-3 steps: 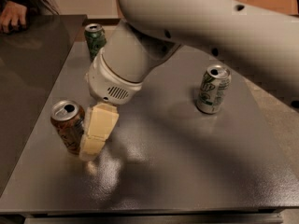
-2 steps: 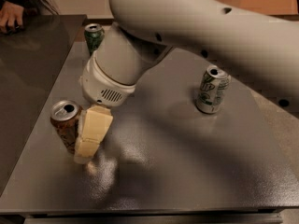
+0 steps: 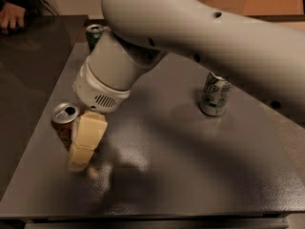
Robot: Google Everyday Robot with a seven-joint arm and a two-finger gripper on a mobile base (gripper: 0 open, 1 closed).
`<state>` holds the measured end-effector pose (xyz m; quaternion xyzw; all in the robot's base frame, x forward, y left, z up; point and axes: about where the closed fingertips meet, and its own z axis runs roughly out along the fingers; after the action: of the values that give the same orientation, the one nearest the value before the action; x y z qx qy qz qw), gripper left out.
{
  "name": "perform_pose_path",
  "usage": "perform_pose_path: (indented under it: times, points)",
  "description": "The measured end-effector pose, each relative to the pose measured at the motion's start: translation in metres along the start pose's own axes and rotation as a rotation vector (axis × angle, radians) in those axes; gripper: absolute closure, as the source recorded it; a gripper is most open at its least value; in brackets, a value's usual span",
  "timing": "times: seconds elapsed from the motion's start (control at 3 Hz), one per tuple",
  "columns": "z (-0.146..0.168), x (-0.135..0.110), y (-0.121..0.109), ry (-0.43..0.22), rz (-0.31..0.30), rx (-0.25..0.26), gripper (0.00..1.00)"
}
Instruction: Pick orange can
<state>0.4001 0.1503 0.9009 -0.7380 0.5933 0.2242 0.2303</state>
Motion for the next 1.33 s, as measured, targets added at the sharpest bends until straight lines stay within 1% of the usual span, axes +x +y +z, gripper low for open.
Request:
perform_pose_path:
  times: [0.33,1.0,1.33]
  points:
    - [0.004,-0.003,0.003,0.002,-0.025,0.004,0.18]
    - [0.004,-0.005,0.001,-0.007,-0.033,-0.014,0.64]
    - [-0.009,-0.011,-0.004,-0.020,-0.032,-0.019,0.88]
